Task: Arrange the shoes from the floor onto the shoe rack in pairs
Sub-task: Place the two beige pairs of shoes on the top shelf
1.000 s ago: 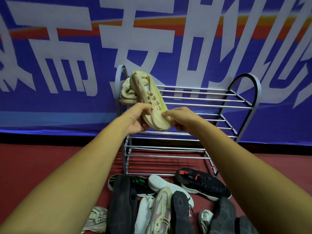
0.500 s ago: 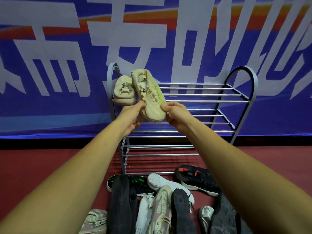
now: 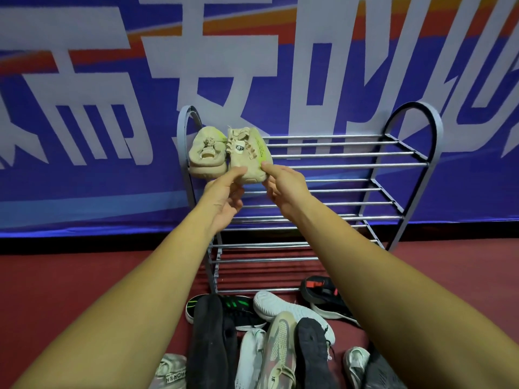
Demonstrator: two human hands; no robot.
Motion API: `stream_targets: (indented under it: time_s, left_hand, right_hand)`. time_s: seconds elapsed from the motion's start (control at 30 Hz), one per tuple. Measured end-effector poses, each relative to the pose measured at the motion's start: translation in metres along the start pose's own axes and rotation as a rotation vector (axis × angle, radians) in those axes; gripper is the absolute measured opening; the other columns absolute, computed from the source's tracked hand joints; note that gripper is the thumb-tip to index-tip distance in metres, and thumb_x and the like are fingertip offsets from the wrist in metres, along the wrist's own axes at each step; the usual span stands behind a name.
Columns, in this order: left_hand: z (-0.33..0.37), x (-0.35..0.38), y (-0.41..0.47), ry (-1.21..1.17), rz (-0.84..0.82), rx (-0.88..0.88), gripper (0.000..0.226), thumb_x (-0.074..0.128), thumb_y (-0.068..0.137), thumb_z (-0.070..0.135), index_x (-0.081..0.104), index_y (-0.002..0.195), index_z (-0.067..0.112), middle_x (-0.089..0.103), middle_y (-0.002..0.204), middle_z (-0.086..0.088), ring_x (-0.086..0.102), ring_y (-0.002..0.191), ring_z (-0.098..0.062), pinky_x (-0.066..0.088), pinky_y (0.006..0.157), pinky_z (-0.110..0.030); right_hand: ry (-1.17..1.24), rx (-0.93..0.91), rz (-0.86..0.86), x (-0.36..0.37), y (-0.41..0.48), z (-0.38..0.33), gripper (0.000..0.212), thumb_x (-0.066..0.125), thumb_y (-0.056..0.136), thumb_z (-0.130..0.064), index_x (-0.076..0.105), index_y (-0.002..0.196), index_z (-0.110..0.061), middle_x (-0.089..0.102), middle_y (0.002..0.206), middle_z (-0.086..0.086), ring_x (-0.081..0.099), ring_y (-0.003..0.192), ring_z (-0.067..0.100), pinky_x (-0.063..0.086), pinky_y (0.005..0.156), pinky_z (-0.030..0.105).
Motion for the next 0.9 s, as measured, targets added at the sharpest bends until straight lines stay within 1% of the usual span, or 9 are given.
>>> stream_targets:
  time_s: [0.17,0.27,0.4,0.47,0.6,0.67,0.73,0.8,0.9]
  left_hand:
    - [-0.002,0.005,0.007,-0.055,-0.029,0.026,0.014,0.074,0.082,0.017,0.068,0.095,0.02,0.063,0.08,0.005,0.052,0.071,-0.007,0.036,0.061,-0.022]
    - [-0.002,0.004,0.014,-0.06,-0.017,0.046,0.015,0.076,0.081,0.015,0.069,0.094,0.019,0.063,0.078,0.006,0.051,0.069,-0.006,0.035,0.058,-0.021]
    - [-0.003,0.0,0.02,-0.052,0.005,0.081,0.02,0.08,0.079,0.018,0.07,0.096,0.017,0.063,0.076,0.006,0.05,0.065,-0.005,0.034,0.054,-0.019]
    - [-0.005,-0.001,0.02,-0.032,0.012,0.096,0.02,0.081,0.078,0.021,0.071,0.095,0.017,0.062,0.075,0.006,0.049,0.064,-0.005,0.034,0.054,-0.02]
    - [-0.008,-0.001,0.017,0.006,0.036,0.126,0.016,0.082,0.078,0.026,0.072,0.088,0.018,0.064,0.074,0.007,0.05,0.066,-0.006,0.033,0.052,-0.02]
    - [-0.01,0.0,0.015,0.034,0.051,0.124,0.019,0.081,0.079,0.031,0.072,0.089,0.018,0.064,0.074,0.009,0.052,0.068,-0.006,0.033,0.053,-0.02]
    - [-0.011,-0.001,0.013,0.071,0.035,0.12,0.024,0.08,0.08,0.036,0.071,0.096,0.02,0.066,0.078,0.01,0.056,0.072,-0.006,0.034,0.057,-0.022]
    - [-0.014,-0.002,0.009,0.17,-0.02,0.122,0.02,0.077,0.083,0.036,0.069,0.096,0.023,0.069,0.084,0.01,0.058,0.077,-0.008,0.035,0.061,-0.024]
    - [-0.026,-0.005,0.004,0.423,-0.137,0.074,0.024,0.078,0.079,0.04,0.068,0.095,0.026,0.074,0.1,0.006,0.063,0.091,-0.012,0.039,0.068,-0.028]
  right_hand:
    - [0.034,-0.034,0.008,0.002,0.009,0.003,0.027,0.075,0.088,-0.028,0.072,0.109,-0.01,0.069,0.081,0.003,0.053,0.071,0.013,0.039,0.057,0.025]
    - [-0.018,-0.106,0.012,0.003,0.012,0.003,0.028,0.072,0.091,-0.028,0.072,0.108,-0.006,0.067,0.077,0.0,0.052,0.063,0.008,0.04,0.054,0.02]
    - [-0.16,-0.187,0.021,0.003,0.016,-0.002,0.036,0.071,0.091,-0.032,0.071,0.105,0.001,0.061,0.069,-0.001,0.049,0.057,0.007,0.038,0.055,0.02]
    - [-0.194,-0.205,0.003,0.001,0.012,-0.003,0.034,0.071,0.091,-0.031,0.07,0.106,-0.001,0.065,0.078,0.0,0.053,0.062,0.006,0.04,0.054,0.017]
    - [-0.285,-0.226,-0.037,-0.008,0.001,-0.009,0.015,0.071,0.092,-0.027,0.065,0.096,-0.014,0.071,0.095,0.005,0.059,0.07,0.004,0.041,0.047,0.009]
    - [-0.331,-0.22,-0.042,-0.014,-0.004,-0.012,0.023,0.071,0.092,-0.028,0.067,0.106,-0.01,0.073,0.103,0.008,0.06,0.069,0.003,0.04,0.045,0.008]
    - [-0.368,-0.222,-0.048,-0.021,-0.009,-0.013,0.03,0.07,0.092,-0.026,0.068,0.113,-0.004,0.074,0.104,0.012,0.059,0.06,-0.001,0.039,0.044,0.009]
    - [-0.399,-0.204,-0.07,-0.033,-0.012,-0.012,0.025,0.069,0.093,-0.02,0.067,0.109,-0.001,0.072,0.096,0.013,0.058,0.051,-0.004,0.038,0.043,0.01]
    - [-0.561,-0.14,-0.095,-0.055,-0.014,-0.001,0.019,0.066,0.093,-0.018,0.069,0.103,-0.002,0.068,0.084,0.008,0.054,0.056,0.007,0.033,0.044,0.013]
Point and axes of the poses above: each hand's wrist, its own y-axis towards the middle knuckle, its own x-axis out of the palm, z = x × y, the point moved 2 cm from there along y, towards the middle knuckle
